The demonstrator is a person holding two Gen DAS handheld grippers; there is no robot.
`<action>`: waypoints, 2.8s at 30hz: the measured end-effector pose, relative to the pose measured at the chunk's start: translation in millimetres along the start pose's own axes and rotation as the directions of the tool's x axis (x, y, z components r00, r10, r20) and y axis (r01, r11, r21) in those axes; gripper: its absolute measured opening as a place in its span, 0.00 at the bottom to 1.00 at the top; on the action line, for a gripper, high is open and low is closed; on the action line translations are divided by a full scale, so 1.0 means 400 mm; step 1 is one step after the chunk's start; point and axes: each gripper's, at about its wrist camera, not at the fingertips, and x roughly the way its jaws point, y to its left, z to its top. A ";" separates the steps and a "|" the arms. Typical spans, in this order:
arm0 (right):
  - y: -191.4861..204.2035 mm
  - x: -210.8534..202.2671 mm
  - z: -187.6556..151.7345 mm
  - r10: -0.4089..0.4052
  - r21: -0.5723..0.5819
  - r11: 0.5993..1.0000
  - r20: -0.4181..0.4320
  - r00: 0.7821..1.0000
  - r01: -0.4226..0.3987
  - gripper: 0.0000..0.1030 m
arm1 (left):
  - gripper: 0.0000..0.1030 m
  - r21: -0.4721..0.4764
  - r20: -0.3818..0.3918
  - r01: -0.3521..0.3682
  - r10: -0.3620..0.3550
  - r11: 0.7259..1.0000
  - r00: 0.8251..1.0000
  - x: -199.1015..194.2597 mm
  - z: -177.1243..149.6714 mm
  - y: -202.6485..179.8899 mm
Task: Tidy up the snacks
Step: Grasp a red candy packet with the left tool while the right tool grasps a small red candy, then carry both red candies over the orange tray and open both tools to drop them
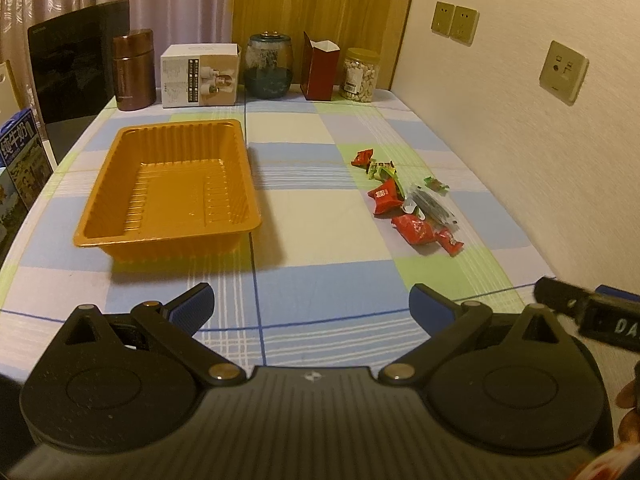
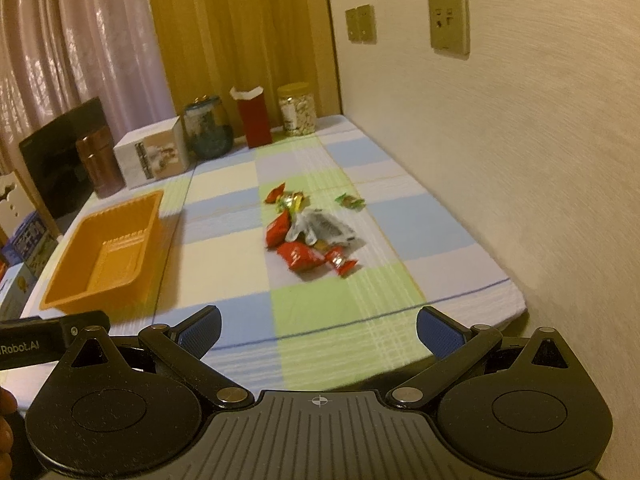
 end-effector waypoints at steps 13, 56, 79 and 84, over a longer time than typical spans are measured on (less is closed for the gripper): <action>-0.106 0.111 0.075 -0.041 -0.023 0.999 0.056 0.998 0.043 1.00 | 1.00 0.026 -0.025 0.102 -0.102 0.994 0.995 0.190 0.063 -0.054; -0.158 0.490 0.052 0.126 -0.165 0.976 -0.083 0.989 -0.139 0.57 | 0.42 0.440 -0.162 0.385 -0.350 0.812 0.923 0.595 0.111 -0.189; -0.066 0.461 0.075 0.076 -0.163 0.983 -0.081 0.994 -0.089 0.17 | 0.41 0.349 -0.056 0.272 -0.270 0.897 0.961 0.423 0.107 -0.096; -0.015 0.380 0.110 0.129 -0.161 0.977 -0.056 0.990 -0.137 0.17 | 0.41 0.305 -0.007 0.228 -0.237 0.925 0.971 0.336 0.122 -0.051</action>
